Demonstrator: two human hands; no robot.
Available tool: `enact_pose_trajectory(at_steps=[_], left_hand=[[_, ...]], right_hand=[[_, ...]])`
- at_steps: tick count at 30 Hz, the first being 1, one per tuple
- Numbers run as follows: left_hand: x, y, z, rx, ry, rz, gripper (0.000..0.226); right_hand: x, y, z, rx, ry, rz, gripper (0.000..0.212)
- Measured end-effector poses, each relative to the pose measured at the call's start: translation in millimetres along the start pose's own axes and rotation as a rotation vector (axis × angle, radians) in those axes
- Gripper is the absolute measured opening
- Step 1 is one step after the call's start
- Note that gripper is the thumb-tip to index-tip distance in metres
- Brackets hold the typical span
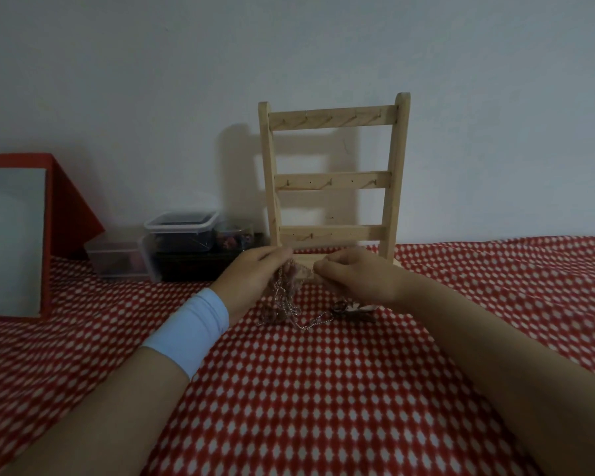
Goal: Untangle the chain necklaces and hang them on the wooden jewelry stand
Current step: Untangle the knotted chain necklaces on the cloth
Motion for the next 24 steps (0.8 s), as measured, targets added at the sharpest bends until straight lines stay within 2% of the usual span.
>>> enact_pose_trajectory(at_steps=[3,5,10,13,17,21,24], left_hand=[[-1.8,-1.7,3.1,0.046,-0.05,0.076,0.043],[-2.0,-0.2,3.3,0.062,-0.048,0.107,0.042],[-2.7,1.3,5.3,0.052,-0.025,0.08,0.037],[-2.9,1.0,7.7,0.05,-0.118,0.043,0.035],[-1.8,0.0,9.4,0.025,-0.215,0.021,0.032],[-5.4,-1.1,11.9,0.037,-0.079,0.097,0.032],[-10.5,-0.3,14.9,0.109,0.302,0.195,0.035]], right_hand=[[-4.7,0.7,4.1,-0.002,0.174,0.07,0.034],[-5.7,0.6,7.1,0.007,0.219,0.045,0.033],[-4.5,-4.6,1.0,-0.014,0.14,-0.036,0.018],[-5.6,-6.8,-1.7,-0.053,0.128,-0.107,0.018],[-9.2,-8.8,-4.0,-0.061,0.112,-0.104,0.017],[-8.6,-4.8,2.5,-0.048,0.145,-0.102,0.02],[-9.7,-2.2,5.6,-0.014,0.173,-0.081,0.021]])
Point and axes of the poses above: each hand's wrist, its own y-axis towards the middle knuckle, its own x-axis out of the palm, z = x × y, the point moved 3 cm from there along y, towards the middle knuckle, and after that the axes turned 6 degrees about -y, right-handed, at the moved point
